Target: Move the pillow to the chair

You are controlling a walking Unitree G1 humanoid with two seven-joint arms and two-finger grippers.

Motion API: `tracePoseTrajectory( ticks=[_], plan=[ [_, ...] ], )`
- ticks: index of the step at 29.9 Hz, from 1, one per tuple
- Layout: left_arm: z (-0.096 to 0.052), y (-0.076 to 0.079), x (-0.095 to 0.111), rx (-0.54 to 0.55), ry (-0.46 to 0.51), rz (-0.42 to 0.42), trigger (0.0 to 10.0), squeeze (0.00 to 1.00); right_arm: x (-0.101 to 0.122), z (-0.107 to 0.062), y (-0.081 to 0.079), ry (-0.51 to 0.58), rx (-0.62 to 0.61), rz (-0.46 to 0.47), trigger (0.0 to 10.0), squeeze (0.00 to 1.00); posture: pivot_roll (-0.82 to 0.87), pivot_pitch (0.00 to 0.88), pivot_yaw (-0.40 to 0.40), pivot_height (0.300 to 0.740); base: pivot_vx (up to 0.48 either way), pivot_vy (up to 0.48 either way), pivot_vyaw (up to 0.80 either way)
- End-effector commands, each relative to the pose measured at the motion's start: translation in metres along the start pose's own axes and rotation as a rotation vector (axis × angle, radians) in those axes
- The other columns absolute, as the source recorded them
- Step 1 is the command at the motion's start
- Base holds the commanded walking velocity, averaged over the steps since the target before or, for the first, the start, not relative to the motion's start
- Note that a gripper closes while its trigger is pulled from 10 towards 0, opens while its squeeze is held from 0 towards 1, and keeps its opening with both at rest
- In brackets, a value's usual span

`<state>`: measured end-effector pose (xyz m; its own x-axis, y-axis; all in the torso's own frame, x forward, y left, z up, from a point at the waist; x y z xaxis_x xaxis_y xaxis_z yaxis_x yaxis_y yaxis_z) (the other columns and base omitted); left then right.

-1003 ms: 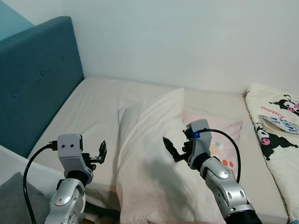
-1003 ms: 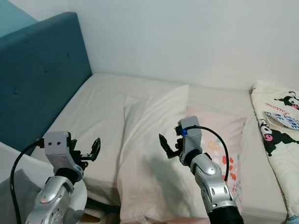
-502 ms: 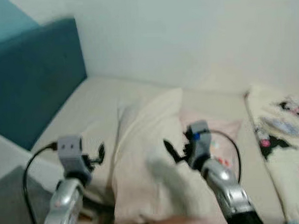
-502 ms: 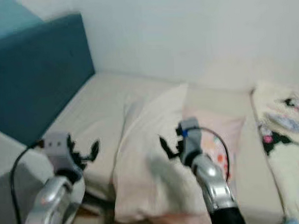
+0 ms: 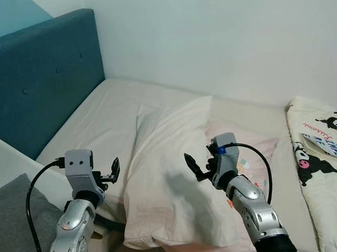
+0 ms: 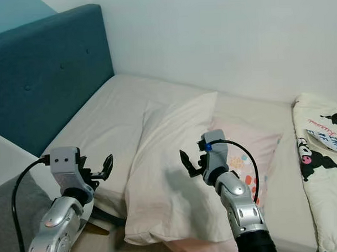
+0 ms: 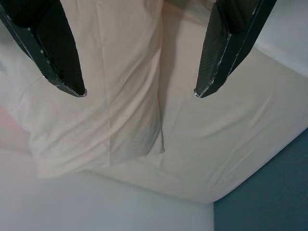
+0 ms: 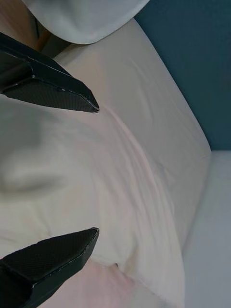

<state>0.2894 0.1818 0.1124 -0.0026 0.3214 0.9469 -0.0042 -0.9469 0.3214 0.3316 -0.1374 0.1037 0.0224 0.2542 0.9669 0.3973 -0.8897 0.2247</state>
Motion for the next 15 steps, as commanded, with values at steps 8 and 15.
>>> tracePoseTrajectory(
  ticks=[8, 15],
  plan=[
    [-0.003, -0.002, -0.002, -0.008, 0.005, -0.045, 10.0, 0.0, -0.012, -0.001, 0.013, -0.075, -0.088, 0.097, 10.0, 0.0, -0.01, 0.0, -0.1, 0.715, 0.0, 0.0, 0.0],
    [-0.004, -0.001, -0.001, -0.014, 0.008, -0.051, 10.0, 0.0, -0.016, -0.001, 0.02, -0.097, -0.134, 0.135, 10.0, 0.0, -0.01, 0.0, -0.102, 0.69, 0.0, 0.0, 0.0]
  ],
)
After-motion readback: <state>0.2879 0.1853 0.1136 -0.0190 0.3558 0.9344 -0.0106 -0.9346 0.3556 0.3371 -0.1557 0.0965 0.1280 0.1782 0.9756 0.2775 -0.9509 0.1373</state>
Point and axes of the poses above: a point about 5 cm out from each wrist's last joint towards the gripper, its own z axis pointing out of the wrist towards the gripper, its own x axis along the axis of the wrist's last joint, y = z × x, the point moved 2 cm from there along z, pointing out of the wrist towards the gripper, and after that the axes turned 13 degrees about -z, right-handed, at the moved point
